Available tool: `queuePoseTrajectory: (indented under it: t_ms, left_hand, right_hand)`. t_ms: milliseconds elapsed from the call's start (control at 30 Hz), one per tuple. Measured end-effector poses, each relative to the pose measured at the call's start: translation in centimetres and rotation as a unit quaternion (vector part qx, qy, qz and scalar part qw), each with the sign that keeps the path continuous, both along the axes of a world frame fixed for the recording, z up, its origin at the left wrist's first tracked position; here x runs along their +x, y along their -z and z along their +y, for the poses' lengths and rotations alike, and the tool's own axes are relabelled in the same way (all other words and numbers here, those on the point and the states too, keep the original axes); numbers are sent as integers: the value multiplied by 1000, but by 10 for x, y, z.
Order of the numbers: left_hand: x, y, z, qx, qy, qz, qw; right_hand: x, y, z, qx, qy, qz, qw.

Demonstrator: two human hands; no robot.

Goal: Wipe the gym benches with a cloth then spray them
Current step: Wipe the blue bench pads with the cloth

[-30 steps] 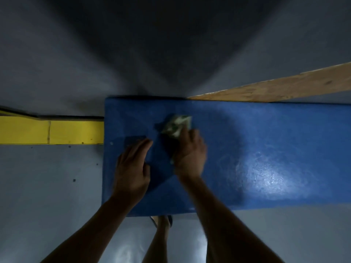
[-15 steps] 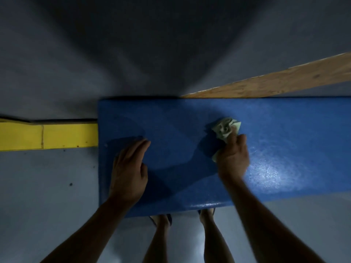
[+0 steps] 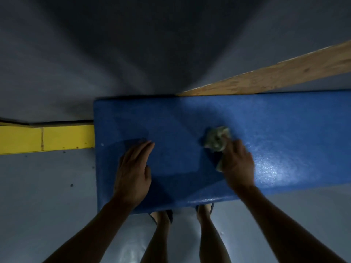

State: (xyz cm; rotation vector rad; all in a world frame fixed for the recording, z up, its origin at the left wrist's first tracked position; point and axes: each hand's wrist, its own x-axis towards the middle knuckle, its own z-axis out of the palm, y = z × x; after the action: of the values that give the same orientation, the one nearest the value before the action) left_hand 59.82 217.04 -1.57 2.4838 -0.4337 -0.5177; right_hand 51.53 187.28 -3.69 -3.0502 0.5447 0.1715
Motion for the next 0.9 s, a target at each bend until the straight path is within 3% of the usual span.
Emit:
queuePoseTrajectory:
  t_ms: [100, 200, 367, 467, 533, 733, 900]
  left_hand:
    - [-2, -1, -3, 4, -8, 9, 1000]
    - [-6, -2, -3, 3, -18, 6, 1000]
    - [-10, 2, 0, 10, -24, -3, 1000]
    - [-14, 5, -1, 11, -32, -13, 999]
    - [-17, 6, -3, 10, -38, -14, 999]
    - [-34, 2, -14, 5, -52, -21, 998]
    - [-50, 1, -12, 18, -64, -20, 998]
  right_hand:
    - [-3, -5, -9, 29, 177, 6, 984]
    - [14, 0, 54, 59, 226, -31, 972]
    - [26, -4, 178, 150, 60, -35, 986]
    - [20, -1, 157, 136, -105, -39, 984]
    - [9, 6, 110, 92, -142, -21, 985]
    - [-33, -1, -8, 45, 110, -27, 993]
    - [-22, 6, 76, 99, 211, -72, 970]
